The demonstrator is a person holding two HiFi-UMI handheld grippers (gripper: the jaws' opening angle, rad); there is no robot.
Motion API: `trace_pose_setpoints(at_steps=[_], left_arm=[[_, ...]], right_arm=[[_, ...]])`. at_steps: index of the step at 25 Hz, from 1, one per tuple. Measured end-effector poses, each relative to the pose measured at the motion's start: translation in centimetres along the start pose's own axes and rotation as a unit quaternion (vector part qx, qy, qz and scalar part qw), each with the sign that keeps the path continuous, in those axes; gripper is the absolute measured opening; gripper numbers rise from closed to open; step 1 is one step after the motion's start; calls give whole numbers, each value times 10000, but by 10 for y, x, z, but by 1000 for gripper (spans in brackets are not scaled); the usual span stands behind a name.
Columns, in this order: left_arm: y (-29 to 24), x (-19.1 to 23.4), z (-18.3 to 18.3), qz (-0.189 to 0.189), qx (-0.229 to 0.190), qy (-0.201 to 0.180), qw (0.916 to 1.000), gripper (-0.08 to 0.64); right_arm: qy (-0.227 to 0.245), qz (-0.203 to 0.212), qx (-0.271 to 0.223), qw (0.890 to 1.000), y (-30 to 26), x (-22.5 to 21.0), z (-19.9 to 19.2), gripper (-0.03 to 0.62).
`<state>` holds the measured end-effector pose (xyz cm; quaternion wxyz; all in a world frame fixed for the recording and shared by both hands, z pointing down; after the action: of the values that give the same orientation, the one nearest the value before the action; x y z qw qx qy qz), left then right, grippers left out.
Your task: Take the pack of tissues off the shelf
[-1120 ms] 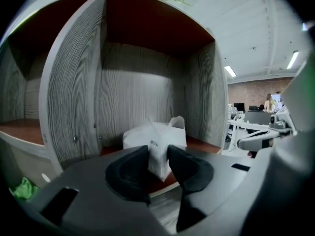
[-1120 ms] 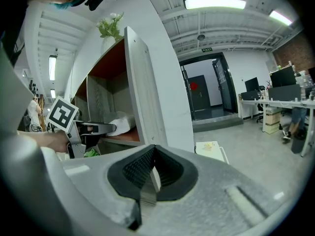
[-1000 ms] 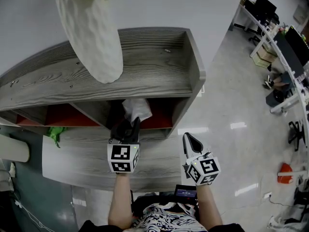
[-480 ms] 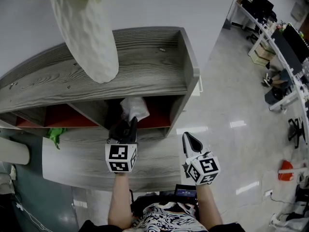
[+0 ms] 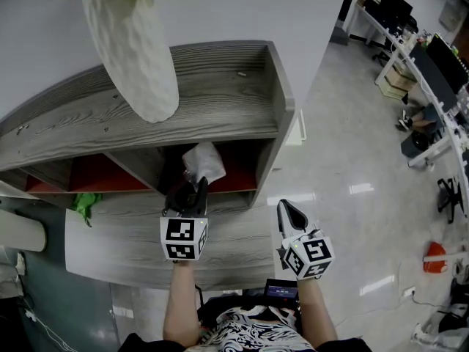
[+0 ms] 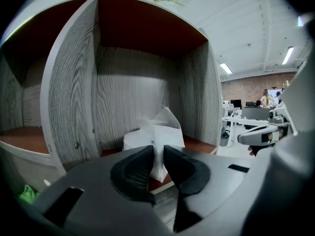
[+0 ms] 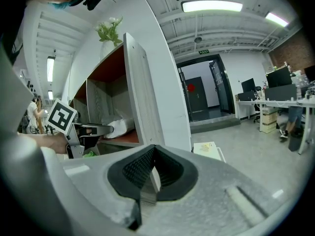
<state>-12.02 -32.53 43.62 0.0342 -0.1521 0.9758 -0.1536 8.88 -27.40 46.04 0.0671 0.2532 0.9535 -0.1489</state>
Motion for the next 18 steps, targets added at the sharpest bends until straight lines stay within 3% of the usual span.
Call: trace_pose_setpoints(at_steps=[18], left_arm=[[26, -13, 1, -241, -141, 40, 9996, 58]], right_arm=[[22, -36, -128, 9999, 24, 15, -2, 5]])
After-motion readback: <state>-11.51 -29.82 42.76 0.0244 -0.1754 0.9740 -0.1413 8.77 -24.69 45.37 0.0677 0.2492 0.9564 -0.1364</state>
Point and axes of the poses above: the fingertips, and each gripper's own axes: y backward along the fingers, x to its left, z out of its top, the point moved 1 cm from there along y, backward along the fingers, and after that the axes turned 1 degree about y, right-handed, at the moved point
